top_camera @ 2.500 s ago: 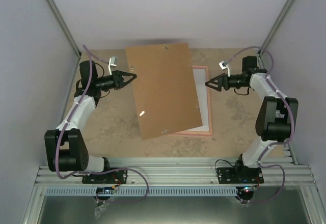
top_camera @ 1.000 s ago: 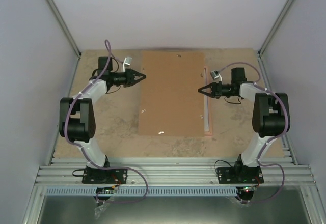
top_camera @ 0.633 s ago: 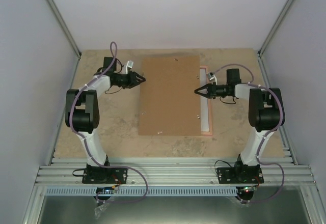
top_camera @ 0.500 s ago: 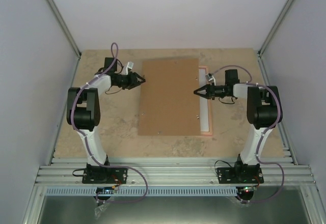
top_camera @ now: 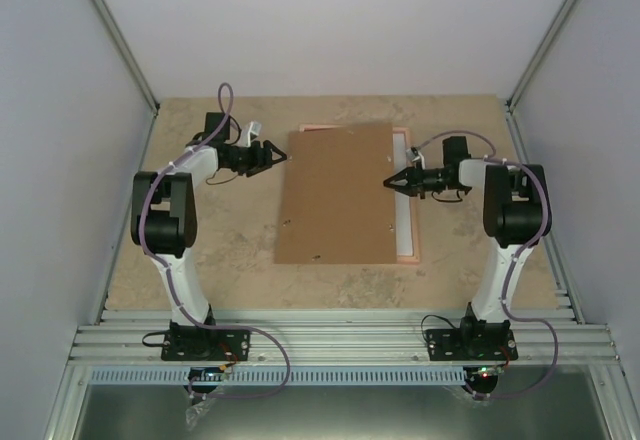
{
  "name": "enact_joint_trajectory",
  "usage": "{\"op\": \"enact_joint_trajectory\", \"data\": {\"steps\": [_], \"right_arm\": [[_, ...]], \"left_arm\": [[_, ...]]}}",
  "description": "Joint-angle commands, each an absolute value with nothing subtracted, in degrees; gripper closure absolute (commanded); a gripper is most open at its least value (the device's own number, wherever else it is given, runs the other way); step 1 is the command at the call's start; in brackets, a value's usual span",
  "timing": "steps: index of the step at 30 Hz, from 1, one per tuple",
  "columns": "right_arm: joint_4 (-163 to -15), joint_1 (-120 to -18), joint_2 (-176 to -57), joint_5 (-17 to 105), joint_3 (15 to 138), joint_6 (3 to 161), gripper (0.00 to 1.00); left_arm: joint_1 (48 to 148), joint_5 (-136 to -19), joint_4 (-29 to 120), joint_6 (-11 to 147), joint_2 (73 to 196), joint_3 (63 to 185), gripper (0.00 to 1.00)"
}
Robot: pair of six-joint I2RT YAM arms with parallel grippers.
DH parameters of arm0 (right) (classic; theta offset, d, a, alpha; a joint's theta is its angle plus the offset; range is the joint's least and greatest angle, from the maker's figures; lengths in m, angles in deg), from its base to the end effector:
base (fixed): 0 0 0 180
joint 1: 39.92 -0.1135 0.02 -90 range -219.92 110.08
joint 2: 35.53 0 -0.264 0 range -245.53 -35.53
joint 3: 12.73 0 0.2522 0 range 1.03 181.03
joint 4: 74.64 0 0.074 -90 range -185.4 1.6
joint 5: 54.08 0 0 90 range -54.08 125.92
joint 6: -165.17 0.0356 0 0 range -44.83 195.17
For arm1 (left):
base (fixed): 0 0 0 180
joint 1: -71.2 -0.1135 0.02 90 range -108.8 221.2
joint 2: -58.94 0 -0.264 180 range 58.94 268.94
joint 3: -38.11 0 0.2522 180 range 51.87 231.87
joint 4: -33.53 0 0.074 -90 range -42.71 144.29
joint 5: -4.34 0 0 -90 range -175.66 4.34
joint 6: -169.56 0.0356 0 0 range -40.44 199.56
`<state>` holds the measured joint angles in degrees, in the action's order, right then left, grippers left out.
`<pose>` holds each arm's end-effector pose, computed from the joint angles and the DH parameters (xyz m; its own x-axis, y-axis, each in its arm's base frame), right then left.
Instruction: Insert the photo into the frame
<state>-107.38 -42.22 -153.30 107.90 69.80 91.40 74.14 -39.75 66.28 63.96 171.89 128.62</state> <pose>0.3792 0.0491 0.1228 -0.9924 0.0467 -0.1136 -0.0951 0.2934 0.9512 0.4106 -0.0467 0.1792 -0.9095 -0.1406 -0.3912 0.2083 0.6603 -0.7215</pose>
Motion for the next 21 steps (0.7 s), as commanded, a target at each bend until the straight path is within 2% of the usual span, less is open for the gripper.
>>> {"op": "enact_joint_trajectory", "data": {"steps": [1, 12, 21], "right_arm": [[-108.66, -40.53, -153.59, 103.48, 71.88, 85.75, 0.99], [-113.03, -36.67, -153.65, 112.56, 73.38, 88.17, 0.99], [-129.56, -33.45, -157.02, 113.17, 80.58, 75.76, 0.99]], "left_arm": [[74.05, -40.78, 66.1, 64.73, 169.85, 128.04, 0.27], [74.08, -39.66, 65.62, 64.44, 170.02, 127.45, 0.27], [74.03, -38.99, 65.18, 64.24, 169.82, 126.78, 0.27]]}}
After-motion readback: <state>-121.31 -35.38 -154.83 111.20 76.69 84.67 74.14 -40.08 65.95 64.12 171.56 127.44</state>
